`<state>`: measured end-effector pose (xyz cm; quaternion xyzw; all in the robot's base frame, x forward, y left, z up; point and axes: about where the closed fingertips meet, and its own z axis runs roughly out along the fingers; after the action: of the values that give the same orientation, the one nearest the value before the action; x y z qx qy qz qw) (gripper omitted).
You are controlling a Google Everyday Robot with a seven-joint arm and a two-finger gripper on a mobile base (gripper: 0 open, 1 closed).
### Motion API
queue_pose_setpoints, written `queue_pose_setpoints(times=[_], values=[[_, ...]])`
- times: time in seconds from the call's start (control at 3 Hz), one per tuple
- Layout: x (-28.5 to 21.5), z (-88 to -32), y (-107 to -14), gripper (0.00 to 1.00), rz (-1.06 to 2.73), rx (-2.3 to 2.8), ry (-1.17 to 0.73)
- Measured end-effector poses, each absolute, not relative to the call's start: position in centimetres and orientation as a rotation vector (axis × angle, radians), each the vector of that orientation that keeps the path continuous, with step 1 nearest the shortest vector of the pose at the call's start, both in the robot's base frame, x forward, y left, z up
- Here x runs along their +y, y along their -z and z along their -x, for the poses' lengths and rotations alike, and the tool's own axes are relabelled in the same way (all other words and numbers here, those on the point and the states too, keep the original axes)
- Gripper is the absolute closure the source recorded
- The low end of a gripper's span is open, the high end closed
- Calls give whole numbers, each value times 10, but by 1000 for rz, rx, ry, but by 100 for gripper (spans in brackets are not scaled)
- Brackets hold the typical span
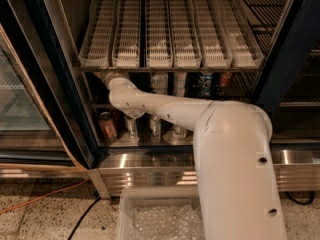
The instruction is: Pick orange can from middle shelf of fridge
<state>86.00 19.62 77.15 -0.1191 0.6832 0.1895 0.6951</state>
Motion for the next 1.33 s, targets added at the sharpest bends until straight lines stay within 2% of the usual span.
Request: queue_pose_setpoints(times=[1.33], values=[[188, -888, -770, 29, 216, 1531, -362]])
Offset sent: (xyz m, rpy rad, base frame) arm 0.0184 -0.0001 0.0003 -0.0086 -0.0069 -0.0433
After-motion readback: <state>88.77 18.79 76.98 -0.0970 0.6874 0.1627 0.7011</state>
